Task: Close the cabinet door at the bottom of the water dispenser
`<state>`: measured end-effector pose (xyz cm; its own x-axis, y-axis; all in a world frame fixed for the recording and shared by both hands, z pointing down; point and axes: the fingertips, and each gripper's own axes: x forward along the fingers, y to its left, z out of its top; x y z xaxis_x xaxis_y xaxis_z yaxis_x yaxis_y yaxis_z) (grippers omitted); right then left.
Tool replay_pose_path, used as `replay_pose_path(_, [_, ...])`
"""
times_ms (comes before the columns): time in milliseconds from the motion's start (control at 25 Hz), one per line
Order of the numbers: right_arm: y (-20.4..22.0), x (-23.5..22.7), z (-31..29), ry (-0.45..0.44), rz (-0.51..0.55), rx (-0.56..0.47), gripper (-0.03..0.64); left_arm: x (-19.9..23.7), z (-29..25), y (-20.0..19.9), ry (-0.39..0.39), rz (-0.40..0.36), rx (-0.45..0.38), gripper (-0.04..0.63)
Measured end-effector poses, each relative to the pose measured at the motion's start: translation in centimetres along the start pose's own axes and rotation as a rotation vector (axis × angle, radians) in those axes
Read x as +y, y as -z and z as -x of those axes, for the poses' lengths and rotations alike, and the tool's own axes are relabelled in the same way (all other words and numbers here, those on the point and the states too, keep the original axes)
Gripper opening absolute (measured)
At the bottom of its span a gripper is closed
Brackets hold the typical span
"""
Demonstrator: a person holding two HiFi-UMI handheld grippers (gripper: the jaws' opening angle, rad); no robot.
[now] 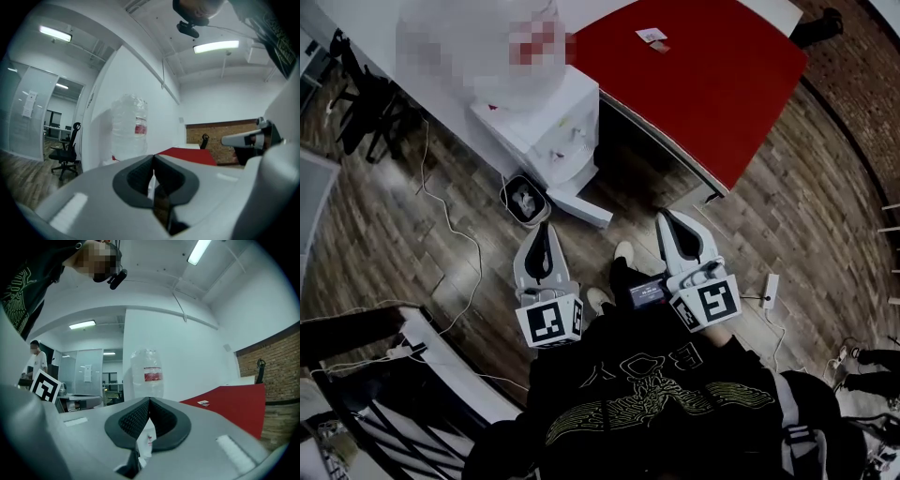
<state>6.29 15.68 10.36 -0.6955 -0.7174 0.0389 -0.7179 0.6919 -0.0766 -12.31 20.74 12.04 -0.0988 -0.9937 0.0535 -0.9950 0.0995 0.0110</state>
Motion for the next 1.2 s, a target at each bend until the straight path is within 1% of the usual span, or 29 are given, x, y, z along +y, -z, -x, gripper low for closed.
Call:
replay_pose_path(200, [-0.8, -3.6, -5.2, 0.005, 0.010, -0.028, -0.002, -0.9, -5.6, -1.0, 0.042, -0.070, -0.001, 0.008])
replay_pose_path(320, [-0.9, -6.0, -8.4, 0.010, 0.057, -0.025, -0.002, -1.0, -9.8, -1.4, 0.066, -0.070, 0.007, 0.008])
replay_pose_path(440, [0.6, -8.1, -10.3, 0.019, 0.058, 0.000, -0.002, -1.4, -13.1, 0.1, 0.079, -0.071, 0.052, 0.008])
replay_pose_path(560, [3.4, -9.8, -12.6, -0.001, 0.084, 0.027, -0.002, -2.1, -16.1, 3.5, 0.087, -0.084, 0.108, 0.008])
replay_pose_path(600, [4.3, -10.3, -13.4, -0.006, 0.093, 0.029, -0.002, -2.3, -17.0, 5.4, 0.093, -0.083, 0.140, 0.008])
replay_pose_path(680, [6.6, -11.0, -14.5, -0.004, 0.088, 0.054, -0.001, -2.5, -18.2, 10.3, 0.109, -0.061, 0.238, 0.008])
replay_pose_path(760, [9.3, -11.5, -15.5, 0.004, 0.078, 0.094, -0.002, -2.2, -19.0, 16.1, 0.115, -0.013, 0.349, 0.008])
replay_pose_path(880, [13.3, -12.0, -17.4, 0.017, 0.061, 0.127, -0.002, -1.1, -20.2, 25.7, 0.100, 0.064, 0.535, 0.008])
replay_pose_path(960, [16.6, -11.9, -18.7, -0.001, 0.068, 0.157, -0.002, -0.5, -20.8, 32.2, 0.078, 0.114, 0.665, 0.008])
replay_pose_path(1000, [18.3, -11.8, -19.4, -0.019, 0.082, 0.171, -0.002, -0.2, -21.2, 35.2, 0.069, 0.127, 0.721, 0.008])
replay_pose_path(1080, [21.3, -11.2, -21.2, -0.050, 0.115, 0.182, -0.002, 0.5, -22.1, 40.1, 0.056, 0.129, 0.804, 0.008])
replay_pose_path(1120, [22.7, -10.8, -21.9, -0.057, 0.126, 0.178, -0.002, 0.9, -22.5, 42.3, 0.047, 0.145, 0.841, 0.008])
replay_pose_path(1160, [24.0, -10.5, -22.5, -0.061, 0.131, 0.174, -0.002, 1.4, -22.7, 44.3, 0.032, 0.183, 0.879, 0.008])
replay_pose_path(1200, [25.2, -10.1, -22.9, -0.063, 0.130, 0.173, -0.002, 1.8, -22.7, 46.2, 0.013, 0.244, 0.921, 0.008])
